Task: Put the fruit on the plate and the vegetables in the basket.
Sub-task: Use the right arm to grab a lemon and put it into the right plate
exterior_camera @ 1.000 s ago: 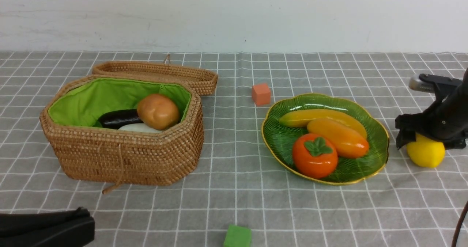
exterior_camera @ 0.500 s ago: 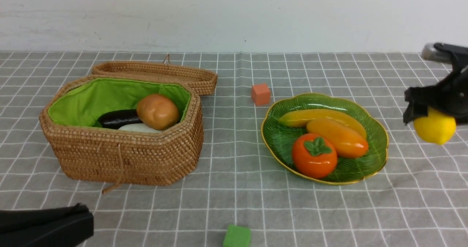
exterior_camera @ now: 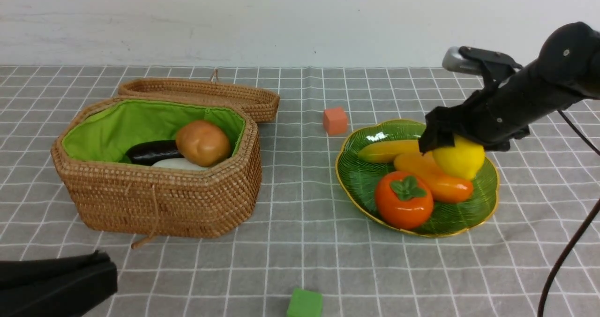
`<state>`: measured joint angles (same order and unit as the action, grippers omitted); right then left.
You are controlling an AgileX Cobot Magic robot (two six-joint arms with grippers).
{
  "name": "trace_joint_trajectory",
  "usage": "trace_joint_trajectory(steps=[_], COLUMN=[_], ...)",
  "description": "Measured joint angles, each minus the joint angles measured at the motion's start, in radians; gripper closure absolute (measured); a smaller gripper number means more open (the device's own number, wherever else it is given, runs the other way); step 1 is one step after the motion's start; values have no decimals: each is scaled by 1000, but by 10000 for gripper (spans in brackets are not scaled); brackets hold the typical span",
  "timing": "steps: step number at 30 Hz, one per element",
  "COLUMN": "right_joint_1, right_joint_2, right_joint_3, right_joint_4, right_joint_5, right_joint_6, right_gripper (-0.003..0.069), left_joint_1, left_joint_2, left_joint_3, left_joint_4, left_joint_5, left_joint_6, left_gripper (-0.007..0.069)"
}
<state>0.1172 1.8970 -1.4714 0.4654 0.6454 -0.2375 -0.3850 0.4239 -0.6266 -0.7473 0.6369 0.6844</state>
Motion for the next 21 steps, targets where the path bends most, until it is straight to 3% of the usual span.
trace_joint_trajectory(steps=[11, 18, 21], right_joint_1=[125, 133, 133], right_joint_2=[115, 188, 188], right_joint_3=[-87, -98, -100], right_joint_4=[323, 346, 353], right_joint_5=[-150, -159, -154], right_joint_6=[-173, -176, -176], right_gripper=[93, 93, 47], left_joint_1=[0, 0, 0], left_joint_2=[0, 0, 0], left_joint_3=[0, 0, 0], left_joint_4=[0, 0, 0], left_joint_5=[8, 11, 11], left_joint_6=[0, 0, 0], left_gripper=[634, 634, 634])
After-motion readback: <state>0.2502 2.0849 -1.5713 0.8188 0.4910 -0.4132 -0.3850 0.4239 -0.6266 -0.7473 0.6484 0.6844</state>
